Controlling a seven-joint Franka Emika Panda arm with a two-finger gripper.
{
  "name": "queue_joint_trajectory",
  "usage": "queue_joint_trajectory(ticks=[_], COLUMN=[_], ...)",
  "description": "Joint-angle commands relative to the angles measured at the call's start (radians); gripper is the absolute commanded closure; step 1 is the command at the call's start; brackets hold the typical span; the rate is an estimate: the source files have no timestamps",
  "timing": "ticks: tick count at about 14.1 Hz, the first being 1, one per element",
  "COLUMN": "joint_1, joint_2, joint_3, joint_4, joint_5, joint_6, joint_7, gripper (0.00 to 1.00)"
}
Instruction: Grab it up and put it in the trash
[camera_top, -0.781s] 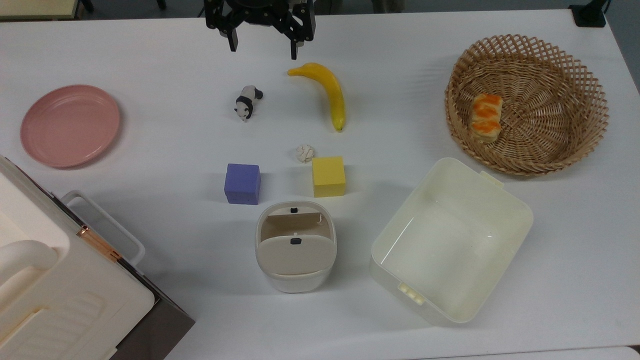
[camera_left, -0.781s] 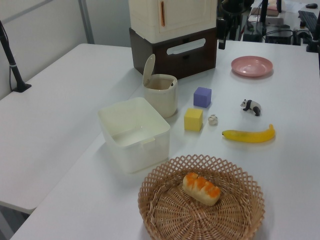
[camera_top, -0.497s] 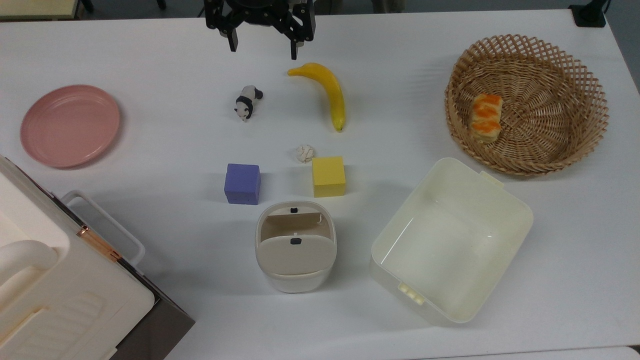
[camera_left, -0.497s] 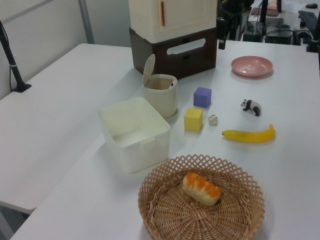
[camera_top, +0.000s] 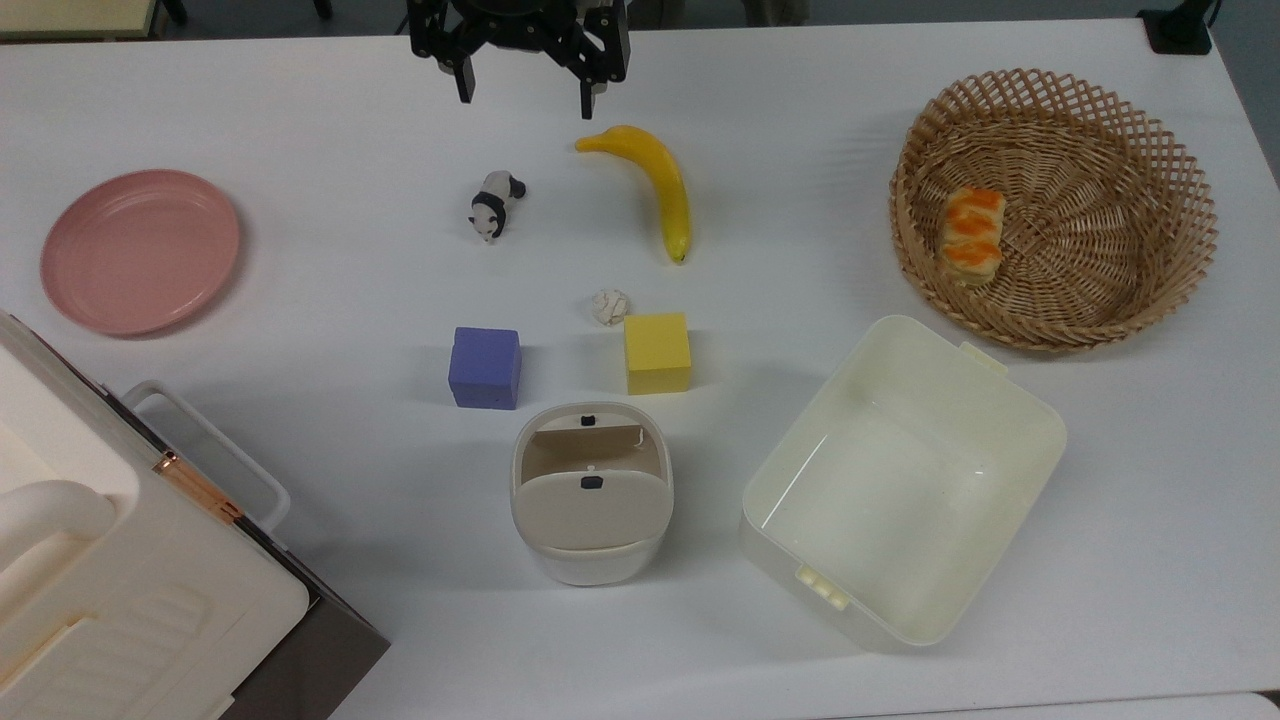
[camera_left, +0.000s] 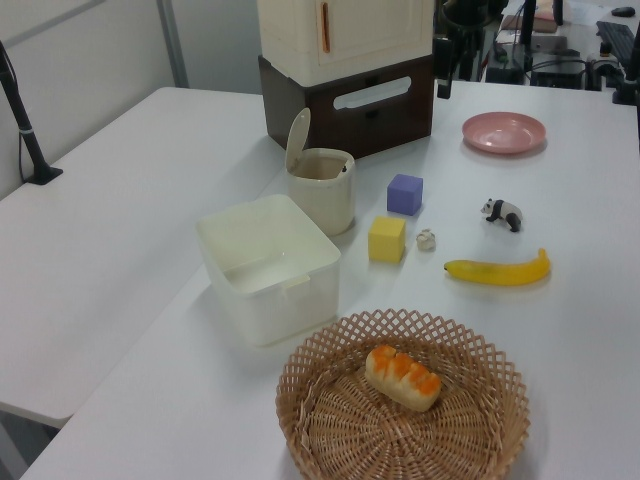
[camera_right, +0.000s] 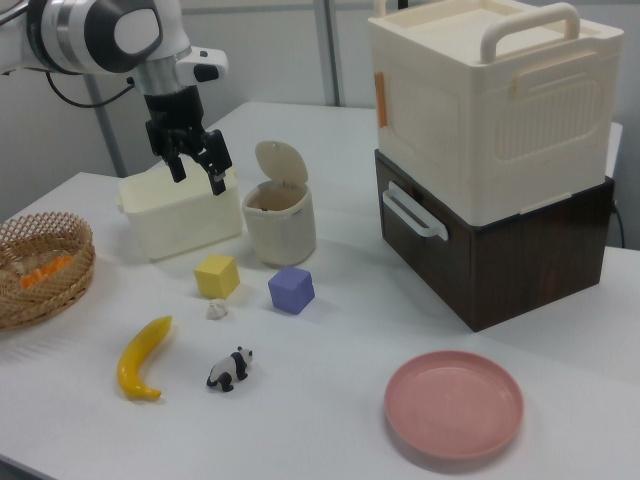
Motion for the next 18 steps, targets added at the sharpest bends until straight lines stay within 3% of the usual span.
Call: queue_joint_trajectory(ticks=[1, 18], joint_1=[0.0, -0.009], joint_2=[-0.008, -0.002], joint_3=[-0.005, 0.004], joint_4=[0.01, 0.002], joint_5=[-0.006, -0.02], joint_6=[-0.037, -0.038], joint_7=[-0.002, 0.001], gripper=[0.0, 0.0])
